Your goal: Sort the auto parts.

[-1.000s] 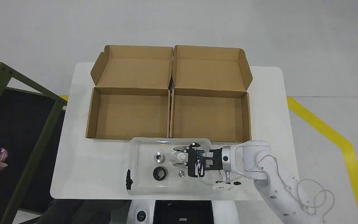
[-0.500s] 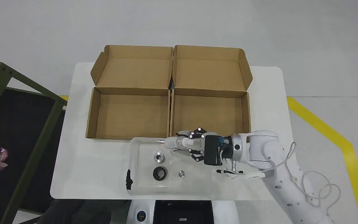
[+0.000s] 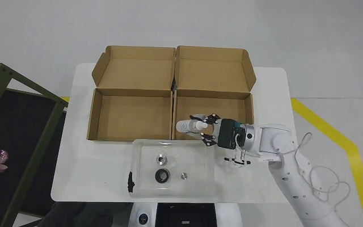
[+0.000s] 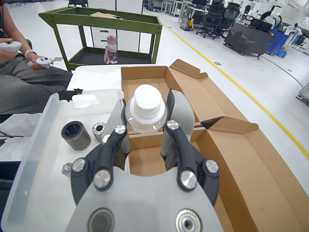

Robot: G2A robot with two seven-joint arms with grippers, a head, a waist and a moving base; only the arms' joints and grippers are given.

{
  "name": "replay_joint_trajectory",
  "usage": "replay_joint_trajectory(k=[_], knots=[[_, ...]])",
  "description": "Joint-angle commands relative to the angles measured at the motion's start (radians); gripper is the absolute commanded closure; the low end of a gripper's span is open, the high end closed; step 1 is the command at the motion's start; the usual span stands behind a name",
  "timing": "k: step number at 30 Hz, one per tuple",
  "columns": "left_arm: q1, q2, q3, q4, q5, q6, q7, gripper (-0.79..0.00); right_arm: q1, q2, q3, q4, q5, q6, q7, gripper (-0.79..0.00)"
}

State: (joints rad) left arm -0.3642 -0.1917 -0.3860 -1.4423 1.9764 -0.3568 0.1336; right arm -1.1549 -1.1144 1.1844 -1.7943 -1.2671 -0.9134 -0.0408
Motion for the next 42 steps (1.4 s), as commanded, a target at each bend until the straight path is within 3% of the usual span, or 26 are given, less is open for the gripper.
replay_joint_trajectory(k=[1,11,22,36,38,40,42], knots=[[0.0,0.0,0.0,0.0,0.0,0.0,0.0,-0.785,0.013,-0.001,0.0,0.019,0.003,0.011,0.002,0.0],[0.0,0.0,0.0,0.0,0.0,0.0,0.0,-0.785,0.102,-0.01,-0.039,0.127,0.011,0.044,0.074,0.0],[0.0,0.0,0.0,0.0,0.0,0.0,0.0,-0.785,0.218,-0.036,-0.139,0.253,0.101,0.121,0.266,0.0],[0.0,0.0,0.0,0.0,0.0,0.0,0.0,-0.785,0.329,-0.072,-0.244,0.398,0.063,0.2,0.301,0.0],[0.0,0.0,0.0,0.0,0.0,0.0,0.0,-0.785,0.331,-0.076,-0.252,0.412,0.065,0.208,0.299,-0.071],[0.0,0.0,0.0,0.0,0.0,0.0,0.0,-0.785,0.335,-0.078,-0.257,0.428,0.061,0.214,0.299,-0.228],[0.0,0.0,0.0,0.0,0.0,0.0,0.0,-0.785,0.339,-0.08,-0.262,0.443,0.055,0.214,0.302,-0.268]])
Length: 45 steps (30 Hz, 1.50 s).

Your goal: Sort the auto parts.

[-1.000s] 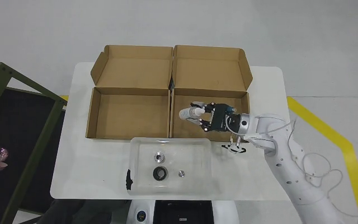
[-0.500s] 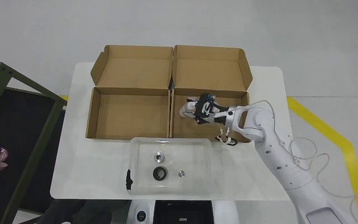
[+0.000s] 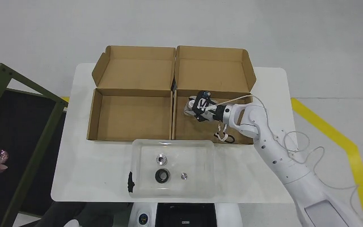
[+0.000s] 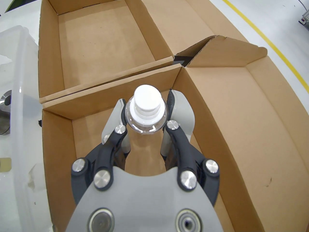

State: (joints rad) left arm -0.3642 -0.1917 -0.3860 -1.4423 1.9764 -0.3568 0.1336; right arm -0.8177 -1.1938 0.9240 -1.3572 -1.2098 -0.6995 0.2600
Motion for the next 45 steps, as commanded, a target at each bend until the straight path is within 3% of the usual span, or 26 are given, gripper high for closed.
replay_joint_trajectory(k=[1,5,7,16,29,35,39,45], knots=[[0.0,0.0,0.0,0.0,0.0,0.0,0.0,-0.785,0.003,-0.001,-0.002,0.011,-0.003,0.002,-0.001,-0.28],[0.0,0.0,0.0,0.0,0.0,0.0,0.0,-0.785,0.003,-0.004,-0.005,0.02,-0.007,0.008,-0.006,-0.345],[0.0,0.0,0.0,0.0,0.0,0.0,0.0,-0.785,0.002,-0.005,-0.006,0.019,-0.008,0.009,-0.007,-0.594],[0.0,0.0,0.0,0.0,0.0,0.0,0.0,-0.785,-0.028,0.01,0.042,-0.089,-0.029,-0.012,0.0,-0.702],[0.0,0.0,0.0,0.0,0.0,0.0,0.0,-0.785,-0.179,0.058,0.17,-0.413,-0.017,-0.121,0.1,-0.736],[0.0,0.0,0.0,0.0,0.0,0.0,0.0,-0.785,-0.253,0.071,0.17,-0.52,-0.003,-0.171,0.15,-0.72],[0.0,0.0,0.0,0.0,0.0,0.0,0.0,-0.785,-0.298,0.08,0.164,-0.608,-0.018,-0.188,0.205,-0.779],[0.0,0.0,0.0,0.0,0.0,0.0,0.0,-0.785,-0.364,0.092,0.166,-0.676,0.0,-0.201,0.24,-0.785]])
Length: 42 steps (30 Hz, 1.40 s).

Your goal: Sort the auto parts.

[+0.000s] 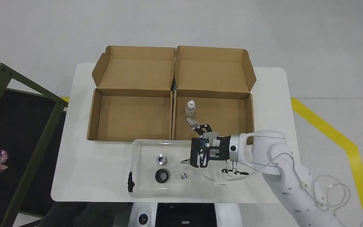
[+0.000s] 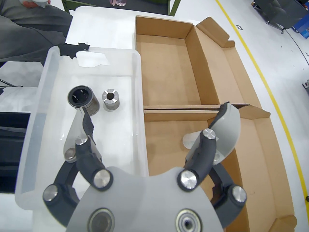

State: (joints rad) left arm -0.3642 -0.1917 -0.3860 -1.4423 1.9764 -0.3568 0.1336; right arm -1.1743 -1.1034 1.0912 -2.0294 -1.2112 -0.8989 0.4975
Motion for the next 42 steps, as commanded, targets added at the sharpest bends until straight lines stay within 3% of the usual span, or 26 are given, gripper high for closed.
replay_joint_trajectory(k=[1,20,31,42], knots=[[0.0,0.0,0.0,0.0,0.0,0.0,0.0,-0.785,-0.016,0.003,-0.004,-0.008,0.003,-0.004,0.006,-0.779],[0.0,0.0,0.0,0.0,0.0,0.0,0.0,-0.785,-0.086,0.019,-0.102,-0.02,-0.073,-0.028,0.124,-0.708],[0.0,0.0,0.0,0.0,0.0,0.0,0.0,-0.785,-0.075,0.02,-0.169,0.008,-0.124,-0.018,0.195,-0.699],[0.0,0.0,0.0,0.0,0.0,0.0,0.0,-0.785,-0.043,0.018,-0.224,0.072,-0.15,-0.015,0.236,-0.622]])
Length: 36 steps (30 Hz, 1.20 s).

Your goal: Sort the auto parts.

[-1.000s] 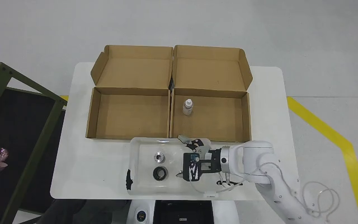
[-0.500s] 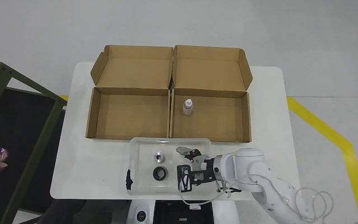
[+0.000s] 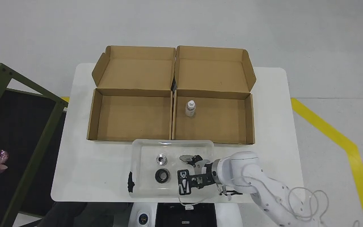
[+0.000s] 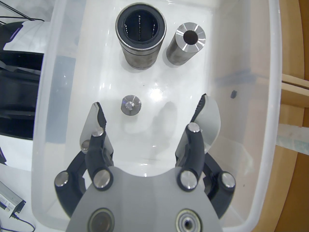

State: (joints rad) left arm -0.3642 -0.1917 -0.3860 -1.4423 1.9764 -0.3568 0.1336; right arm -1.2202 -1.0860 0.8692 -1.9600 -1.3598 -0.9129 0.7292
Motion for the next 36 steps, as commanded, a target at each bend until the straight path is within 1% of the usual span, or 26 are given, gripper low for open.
replay_joint_trajectory(k=[1,6,7,9,11,12,13,20,22,23,25,26,32,36], knots=[[0.0,0.0,0.0,0.0,0.0,0.0,0.0,-0.785,0.005,0.0,-0.004,0.004,-0.001,0.001,0.006,-0.613],[0.0,0.0,0.0,0.0,0.0,0.0,0.0,-0.785,0.016,-0.002,-0.025,0.013,-0.001,0.003,0.014,-0.57],[0.0,0.0,0.0,0.0,0.0,0.0,0.0,-0.785,0.019,-0.003,-0.032,0.017,0.0,0.002,0.015,-0.545],[0.0,0.0,0.0,0.0,0.0,0.0,0.0,-0.785,0.025,-0.005,-0.046,0.023,-0.001,0.002,0.019,-0.526],[0.0,0.0,0.0,0.0,0.0,0.0,0.0,-0.785,0.032,-0.007,-0.058,0.031,-0.002,0.004,0.022,-0.489],[0.0,0.0,0.0,0.0,0.0,0.0,0.0,-0.785,0.035,-0.007,-0.063,0.037,-0.001,0.005,0.023,-0.459],[0.0,0.0,0.0,0.0,0.0,0.0,0.0,-0.785,0.039,-0.008,-0.067,0.041,-0.001,0.006,0.025,-0.406],[0.0,0.0,0.0,0.0,0.0,0.0,0.0,-0.785,0.059,-0.012,-0.09,0.064,0.009,0.009,0.035,-0.314],[0.0,0.0,0.0,0.0,0.0,0.0,0.0,-0.785,0.064,-0.013,-0.094,0.067,0.015,0.009,0.037,-0.24],[0.0,0.0,0.0,0.0,0.0,0.0,0.0,-0.785,0.066,-0.013,-0.097,0.067,0.019,0.007,0.038,-0.185],[0.0,0.0,0.0,0.0,0.0,0.0,0.0,-0.785,0.07,-0.013,-0.1,0.069,0.028,0.004,0.04,-0.037],[0.0,0.0,0.0,0.0,0.0,0.0,0.0,-0.785,0.072,-0.013,-0.102,0.067,0.029,0.004,0.043,0.0],[0.0,0.0,0.0,0.0,0.0,0.0,0.0,-0.785,0.079,-0.012,-0.101,0.045,0.056,0.013,0.032,0.0],[0.0,0.0,0.0,0.0,0.0,0.0,0.0,-0.785,0.082,-0.008,-0.077,0.023,0.07,0.02,0.005,0.0]])
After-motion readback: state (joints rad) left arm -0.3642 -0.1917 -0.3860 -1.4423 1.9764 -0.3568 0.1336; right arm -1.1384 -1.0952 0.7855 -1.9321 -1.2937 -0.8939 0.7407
